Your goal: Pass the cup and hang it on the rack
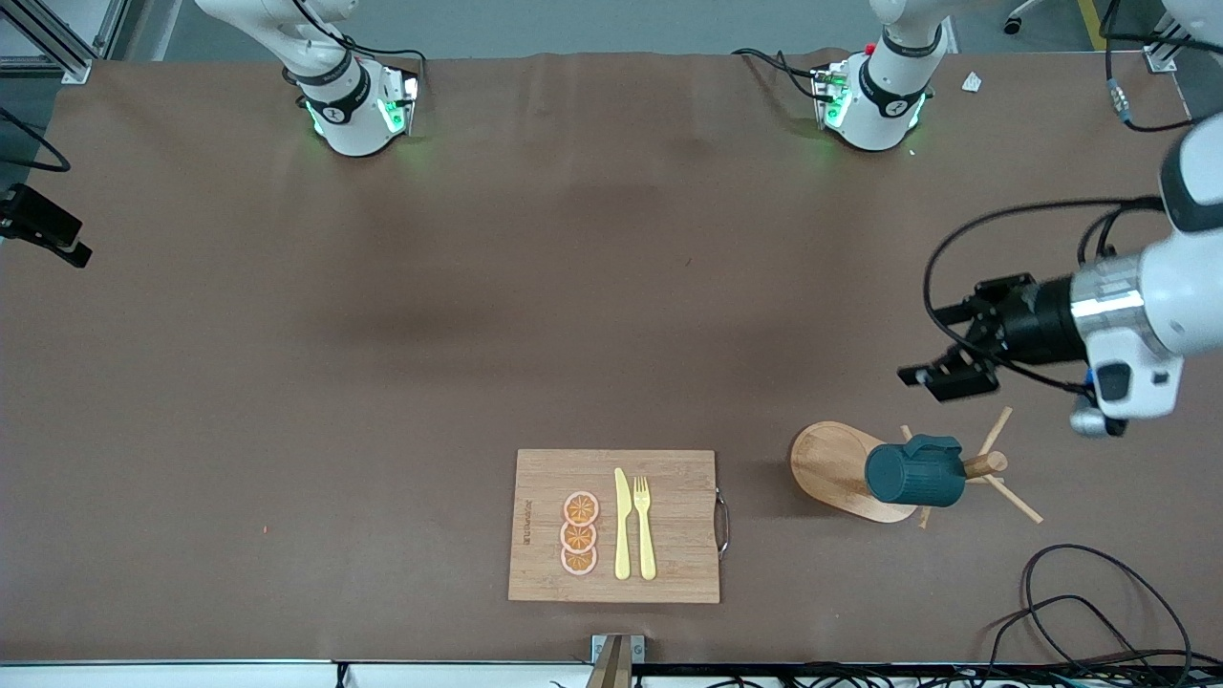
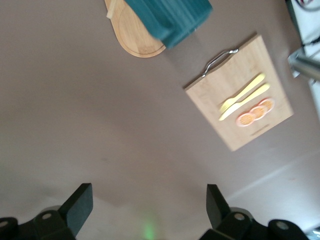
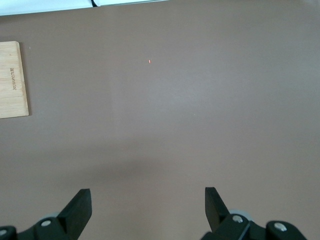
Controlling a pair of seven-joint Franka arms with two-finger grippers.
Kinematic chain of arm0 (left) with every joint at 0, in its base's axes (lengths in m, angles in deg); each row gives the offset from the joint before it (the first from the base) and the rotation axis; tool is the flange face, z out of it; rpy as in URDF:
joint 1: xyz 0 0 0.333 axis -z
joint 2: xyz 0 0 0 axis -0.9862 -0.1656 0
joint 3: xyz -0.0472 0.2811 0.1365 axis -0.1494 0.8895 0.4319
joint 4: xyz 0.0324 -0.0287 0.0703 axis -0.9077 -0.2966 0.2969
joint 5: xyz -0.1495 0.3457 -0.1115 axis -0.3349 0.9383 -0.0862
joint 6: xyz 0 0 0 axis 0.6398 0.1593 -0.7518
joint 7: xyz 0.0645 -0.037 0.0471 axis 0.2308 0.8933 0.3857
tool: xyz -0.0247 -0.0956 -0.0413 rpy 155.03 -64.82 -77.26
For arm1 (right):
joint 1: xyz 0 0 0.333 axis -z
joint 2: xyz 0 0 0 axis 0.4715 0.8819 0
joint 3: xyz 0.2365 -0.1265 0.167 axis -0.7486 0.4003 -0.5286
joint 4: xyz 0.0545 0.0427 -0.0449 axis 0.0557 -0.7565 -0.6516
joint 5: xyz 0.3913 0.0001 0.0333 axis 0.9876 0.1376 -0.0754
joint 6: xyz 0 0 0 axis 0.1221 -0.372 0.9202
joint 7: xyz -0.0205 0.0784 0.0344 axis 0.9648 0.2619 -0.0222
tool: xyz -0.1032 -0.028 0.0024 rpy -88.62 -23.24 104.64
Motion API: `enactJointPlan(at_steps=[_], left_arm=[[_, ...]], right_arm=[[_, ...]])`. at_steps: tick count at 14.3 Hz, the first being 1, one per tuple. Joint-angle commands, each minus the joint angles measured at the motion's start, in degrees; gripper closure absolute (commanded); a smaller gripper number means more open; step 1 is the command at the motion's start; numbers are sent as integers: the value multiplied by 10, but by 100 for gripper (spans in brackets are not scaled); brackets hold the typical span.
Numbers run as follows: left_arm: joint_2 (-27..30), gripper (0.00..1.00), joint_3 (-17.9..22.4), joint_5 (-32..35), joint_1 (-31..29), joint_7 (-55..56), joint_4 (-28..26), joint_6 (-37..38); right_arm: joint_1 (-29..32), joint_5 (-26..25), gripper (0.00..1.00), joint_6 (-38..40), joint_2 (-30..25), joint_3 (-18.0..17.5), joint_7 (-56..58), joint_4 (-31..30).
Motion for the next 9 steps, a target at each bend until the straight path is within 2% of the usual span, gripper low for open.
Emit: enactJointPlan(at_steps=[1, 3, 9], left_arm=[[33, 0, -46, 89, -5, -83, -10, 37], [43, 0, -63, 131, -7, -139, -10, 60], [70, 0, -64, 223, -12, -389, -11, 79]], right_arm=[[-3, -9, 0, 6, 3, 0, 3, 8], [-3, -9, 0, 6, 3, 0, 3, 8], [-4, -10, 0, 1, 3, 0, 21, 6]])
